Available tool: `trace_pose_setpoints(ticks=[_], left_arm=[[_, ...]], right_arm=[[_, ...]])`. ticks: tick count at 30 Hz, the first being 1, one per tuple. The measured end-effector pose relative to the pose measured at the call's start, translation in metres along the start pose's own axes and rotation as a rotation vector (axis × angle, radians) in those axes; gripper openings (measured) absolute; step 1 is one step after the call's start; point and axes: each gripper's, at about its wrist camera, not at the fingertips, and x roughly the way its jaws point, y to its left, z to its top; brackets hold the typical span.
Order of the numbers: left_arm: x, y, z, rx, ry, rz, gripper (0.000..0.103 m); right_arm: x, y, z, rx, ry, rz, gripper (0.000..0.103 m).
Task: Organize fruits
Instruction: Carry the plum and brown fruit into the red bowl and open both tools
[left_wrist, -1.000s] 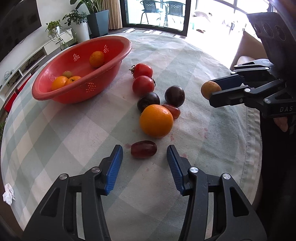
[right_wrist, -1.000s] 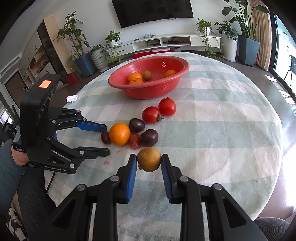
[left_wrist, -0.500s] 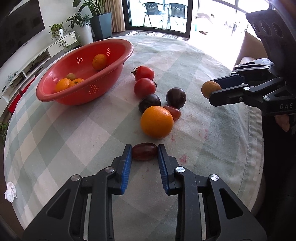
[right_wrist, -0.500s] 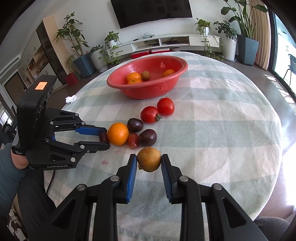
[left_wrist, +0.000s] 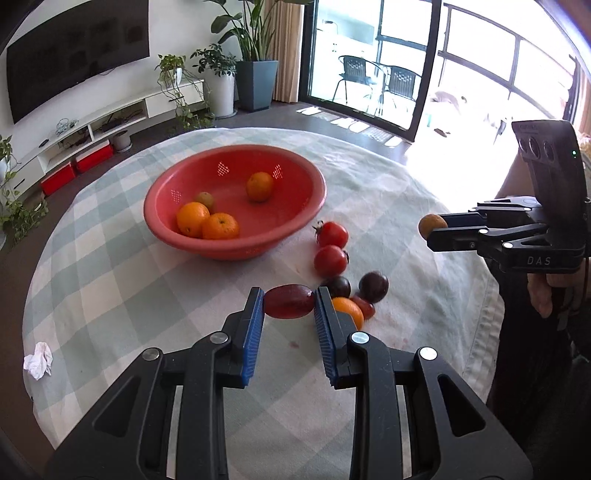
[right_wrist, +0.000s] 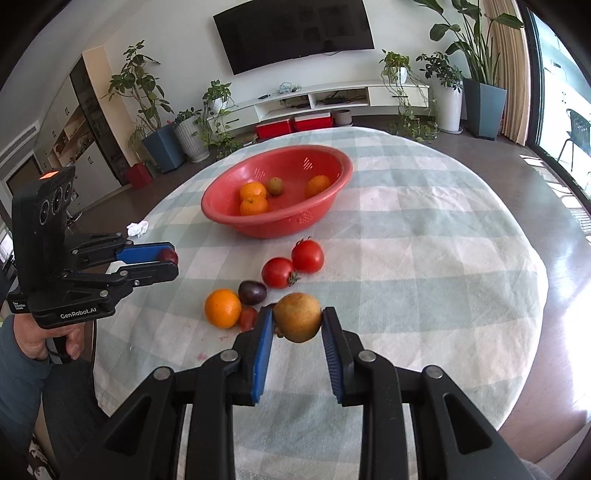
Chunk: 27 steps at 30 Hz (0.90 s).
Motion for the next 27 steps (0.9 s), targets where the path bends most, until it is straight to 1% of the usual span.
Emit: trace_pose_setpoints(ticks=[2, 5, 9, 12, 15, 18, 19, 21, 23, 26, 27], left_arm=[[-0.001, 0.005, 0.014, -0.037, -0.026, 0.013, 0.026], [0.002, 0.007, 0.035, -0.058, -0.042, 0.05, 0.026], [0.024, 0.014, 0.065, -0.09, -0.023, 0.089, 0.026], [0.042, 0.022, 0.081, -0.112, -0.008, 0.094, 0.026], [0.061, 0.022, 0.092, -0.084, 0.014, 0.106, 0.026], [0.083, 0.018, 0.099, -0.025, 0.053, 0.136, 0.026], [0.089, 0.019, 0.1, -0.02, 0.059, 0.132, 0.026], [0.1, 0.022, 0.099, -0.016, 0.074, 0.136, 0.026], [0.108, 0.026, 0.097, -0.017, 0.085, 0.137, 0.026], [0.12, 0.027, 0.095, 0.02, 0.111, 0.165, 0.026], [0.124, 0.027, 0.094, 0.03, 0.119, 0.163, 0.026]], right_arm=[[-0.003, -0.003, 0.015, -0.007, -0.022, -0.005, 0.029], [-0.001, -0.004, 0.039, -0.031, -0.043, -0.006, 0.029], [0.013, -0.004, 0.068, -0.052, -0.049, 0.0, 0.029], [0.03, -0.001, 0.088, -0.067, -0.03, 0.023, 0.029], [0.052, 0.002, 0.103, -0.092, -0.004, 0.026, 0.029], [0.073, 0.009, 0.113, -0.153, 0.016, -0.014, 0.029], [0.08, 0.01, 0.116, -0.168, 0.027, -0.023, 0.029], [0.093, 0.011, 0.12, -0.19, 0.05, -0.019, 0.029], [0.103, 0.012, 0.123, -0.218, 0.063, -0.033, 0.029], [0.117, 0.007, 0.124, -0.223, 0.087, -0.038, 0.029], [0.121, 0.005, 0.123, -0.224, 0.096, -0.041, 0.029]])
